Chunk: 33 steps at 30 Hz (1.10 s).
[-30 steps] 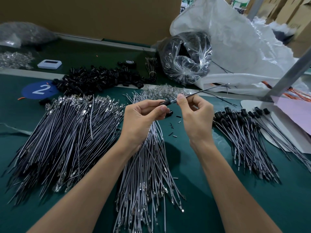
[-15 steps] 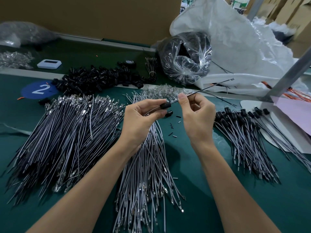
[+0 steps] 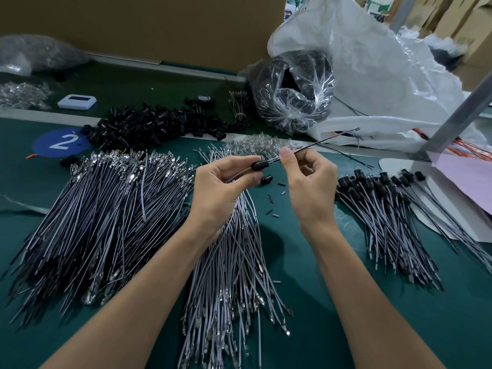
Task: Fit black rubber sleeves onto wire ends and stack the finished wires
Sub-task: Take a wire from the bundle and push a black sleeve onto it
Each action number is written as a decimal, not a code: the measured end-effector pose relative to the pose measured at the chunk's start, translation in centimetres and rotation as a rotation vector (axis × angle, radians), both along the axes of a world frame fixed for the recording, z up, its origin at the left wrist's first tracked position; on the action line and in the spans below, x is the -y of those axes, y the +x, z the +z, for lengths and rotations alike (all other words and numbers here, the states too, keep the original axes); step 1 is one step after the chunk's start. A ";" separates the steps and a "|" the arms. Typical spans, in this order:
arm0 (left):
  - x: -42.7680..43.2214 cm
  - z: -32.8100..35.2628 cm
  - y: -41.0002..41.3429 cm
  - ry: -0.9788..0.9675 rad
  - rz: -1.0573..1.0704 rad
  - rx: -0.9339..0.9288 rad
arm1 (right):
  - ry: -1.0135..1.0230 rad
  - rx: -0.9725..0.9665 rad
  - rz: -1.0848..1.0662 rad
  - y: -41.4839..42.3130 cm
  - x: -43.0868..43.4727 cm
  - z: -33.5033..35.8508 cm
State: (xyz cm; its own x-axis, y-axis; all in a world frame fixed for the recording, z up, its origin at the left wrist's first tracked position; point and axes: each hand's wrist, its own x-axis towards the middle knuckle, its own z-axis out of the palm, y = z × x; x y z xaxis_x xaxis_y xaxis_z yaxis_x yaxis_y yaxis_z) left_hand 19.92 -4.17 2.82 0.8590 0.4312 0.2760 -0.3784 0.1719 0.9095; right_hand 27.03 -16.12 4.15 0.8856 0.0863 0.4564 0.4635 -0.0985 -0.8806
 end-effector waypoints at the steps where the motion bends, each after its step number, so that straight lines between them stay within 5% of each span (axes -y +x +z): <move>1: 0.0 0.0 0.0 0.000 -0.007 0.002 | 0.012 -0.003 -0.001 0.1 0.0 0.0; 20: 0.3 0.0 -0.1 -0.014 -0.002 -0.015 | -0.057 -0.016 0.052 -0.4 0.1 0.0; 33: 0.6 -0.1 -0.1 -0.001 0.040 -0.052 | 0.030 -0.243 0.142 -0.8 0.1 0.6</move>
State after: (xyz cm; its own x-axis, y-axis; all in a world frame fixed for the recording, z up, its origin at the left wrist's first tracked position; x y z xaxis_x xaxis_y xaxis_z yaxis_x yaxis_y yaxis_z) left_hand 19.79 -4.79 2.75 0.8542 0.4660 0.2306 -0.3371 0.1586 0.9280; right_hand 26.25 -16.19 4.73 0.9493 0.2068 0.2366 0.2458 -0.0197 -0.9691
